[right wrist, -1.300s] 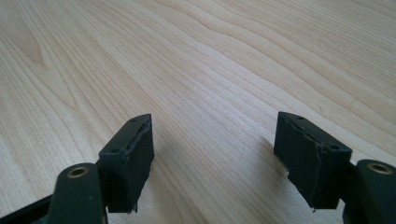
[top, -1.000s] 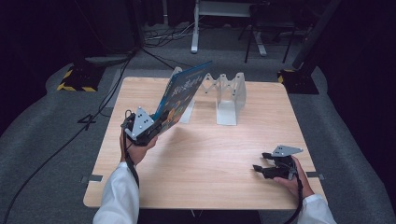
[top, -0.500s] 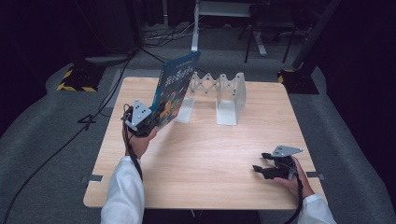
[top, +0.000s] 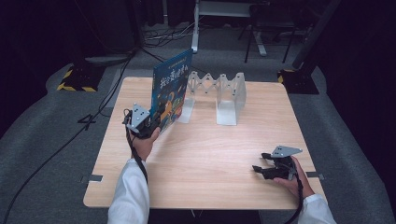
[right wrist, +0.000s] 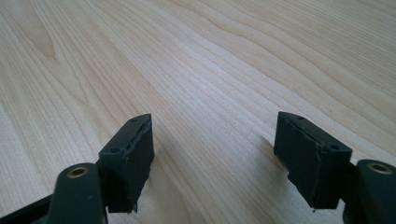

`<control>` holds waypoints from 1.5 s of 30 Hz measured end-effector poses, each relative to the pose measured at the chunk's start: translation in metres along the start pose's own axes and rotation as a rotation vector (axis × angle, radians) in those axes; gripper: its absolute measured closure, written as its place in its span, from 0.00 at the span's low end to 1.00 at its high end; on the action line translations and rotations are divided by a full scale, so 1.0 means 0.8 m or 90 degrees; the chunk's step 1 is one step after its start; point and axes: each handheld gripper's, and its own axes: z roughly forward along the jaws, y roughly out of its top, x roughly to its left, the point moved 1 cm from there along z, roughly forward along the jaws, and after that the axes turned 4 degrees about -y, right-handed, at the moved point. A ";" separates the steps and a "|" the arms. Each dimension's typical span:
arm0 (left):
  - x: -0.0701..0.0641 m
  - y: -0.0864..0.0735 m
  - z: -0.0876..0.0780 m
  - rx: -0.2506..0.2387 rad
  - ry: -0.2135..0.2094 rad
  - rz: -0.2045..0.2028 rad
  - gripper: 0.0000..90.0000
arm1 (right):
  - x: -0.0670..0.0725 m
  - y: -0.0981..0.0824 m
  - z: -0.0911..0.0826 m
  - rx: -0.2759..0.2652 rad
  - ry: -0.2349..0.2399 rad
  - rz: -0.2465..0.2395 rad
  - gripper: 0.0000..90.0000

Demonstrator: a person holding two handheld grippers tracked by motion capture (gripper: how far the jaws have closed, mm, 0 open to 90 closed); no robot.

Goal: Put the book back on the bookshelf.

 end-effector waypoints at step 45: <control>-0.011 -0.024 0.063 0.051 0.021 -0.028 0.91 | 0.000 0.000 0.001 -0.002 -0.002 0.000 0.32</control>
